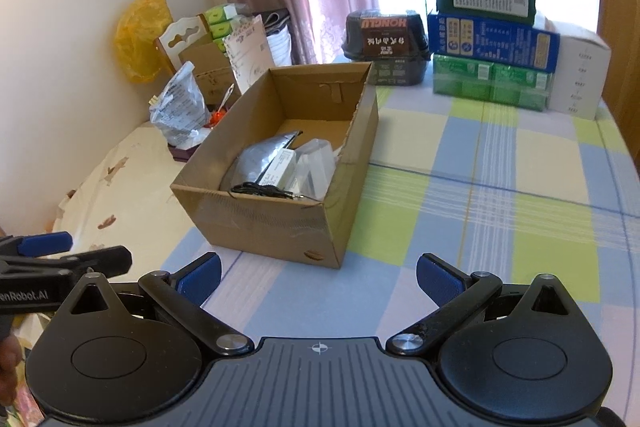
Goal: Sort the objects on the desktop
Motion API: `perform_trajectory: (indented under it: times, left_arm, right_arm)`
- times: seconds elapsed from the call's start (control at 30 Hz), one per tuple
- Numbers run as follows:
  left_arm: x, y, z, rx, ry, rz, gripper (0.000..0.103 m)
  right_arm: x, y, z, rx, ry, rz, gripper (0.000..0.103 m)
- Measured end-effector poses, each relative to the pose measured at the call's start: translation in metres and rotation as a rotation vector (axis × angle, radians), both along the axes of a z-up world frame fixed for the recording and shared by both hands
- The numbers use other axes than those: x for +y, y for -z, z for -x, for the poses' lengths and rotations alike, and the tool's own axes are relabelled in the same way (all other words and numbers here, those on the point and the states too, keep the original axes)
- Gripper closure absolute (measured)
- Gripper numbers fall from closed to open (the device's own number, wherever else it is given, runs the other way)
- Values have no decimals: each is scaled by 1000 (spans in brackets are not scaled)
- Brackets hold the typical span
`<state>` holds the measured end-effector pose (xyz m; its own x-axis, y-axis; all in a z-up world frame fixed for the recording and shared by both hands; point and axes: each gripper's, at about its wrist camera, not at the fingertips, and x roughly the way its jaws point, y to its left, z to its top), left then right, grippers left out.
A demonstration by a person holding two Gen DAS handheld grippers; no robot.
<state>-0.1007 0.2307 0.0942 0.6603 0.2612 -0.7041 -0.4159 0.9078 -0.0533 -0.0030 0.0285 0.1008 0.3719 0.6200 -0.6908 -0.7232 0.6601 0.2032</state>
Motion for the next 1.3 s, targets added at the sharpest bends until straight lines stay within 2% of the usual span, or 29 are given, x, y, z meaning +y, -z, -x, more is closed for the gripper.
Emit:
perform_trajectory:
  times: [0.53,1.3]
  left_arm:
    - [-19,-11,18,-13,-13,-23,1]
    - [-17,-7,13,-1,-17,-37,1]
  right_arm:
    - [-12,-13,22,-56,-17,-10,2]
    - [-12,-9,15,-40,-13,-14,2]
